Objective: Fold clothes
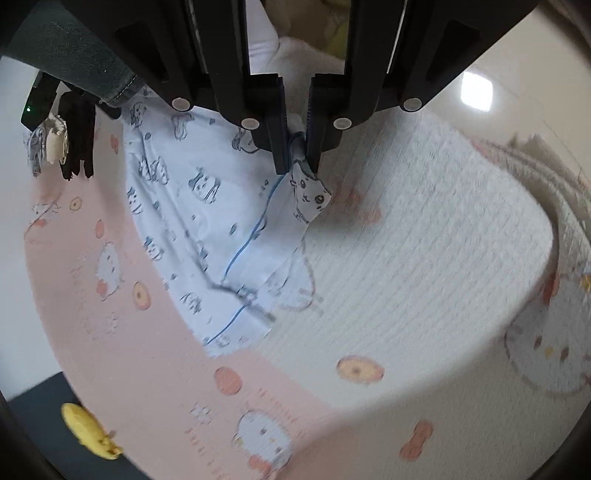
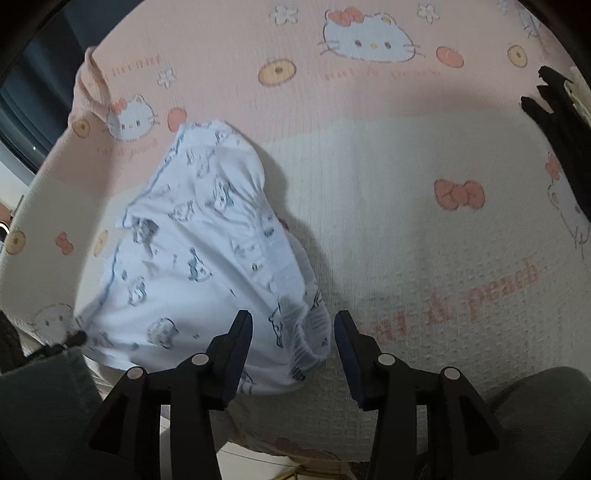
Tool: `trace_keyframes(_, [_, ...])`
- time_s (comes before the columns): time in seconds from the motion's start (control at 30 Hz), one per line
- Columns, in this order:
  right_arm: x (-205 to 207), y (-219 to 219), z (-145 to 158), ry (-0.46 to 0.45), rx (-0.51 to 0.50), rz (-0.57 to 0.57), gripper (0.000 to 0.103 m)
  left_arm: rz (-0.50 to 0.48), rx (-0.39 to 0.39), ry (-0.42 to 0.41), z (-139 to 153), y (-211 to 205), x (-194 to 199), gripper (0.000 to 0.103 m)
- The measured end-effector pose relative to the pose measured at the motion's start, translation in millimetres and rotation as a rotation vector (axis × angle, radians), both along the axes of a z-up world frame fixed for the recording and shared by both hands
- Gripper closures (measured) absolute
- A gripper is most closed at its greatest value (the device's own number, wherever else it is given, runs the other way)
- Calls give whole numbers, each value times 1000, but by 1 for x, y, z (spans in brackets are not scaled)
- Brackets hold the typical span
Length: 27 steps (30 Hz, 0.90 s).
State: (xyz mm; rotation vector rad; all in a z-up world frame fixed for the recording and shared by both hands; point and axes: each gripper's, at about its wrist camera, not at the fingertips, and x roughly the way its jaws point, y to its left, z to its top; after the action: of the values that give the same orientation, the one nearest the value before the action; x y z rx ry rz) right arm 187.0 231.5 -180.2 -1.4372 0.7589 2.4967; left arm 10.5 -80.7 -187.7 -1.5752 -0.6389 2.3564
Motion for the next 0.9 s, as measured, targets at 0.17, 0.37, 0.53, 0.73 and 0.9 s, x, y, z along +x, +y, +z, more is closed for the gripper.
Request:
trace_keyframes(0.17, [2,2,1,8,-27,1,55,83,-28,-112,-21,-22,8,59])
trace_keyframes(0.37, [1,1,-4,3,-40,6,55,147,-54,-32,-2,-39,7,57])
trace_keyframes(0.53, [0,5,-1,16,-58,12,55,102,-99,28,13,-30,-7,57])
trace_keyframes(0.73, [-22,11,8,40,-50,64,55,50,-72,-2,9,-11,-35,56])
trace_keyframes(0.9, [-51,40,13,78,-108,91,55,-14,-95,-34,5,5,-51,57])
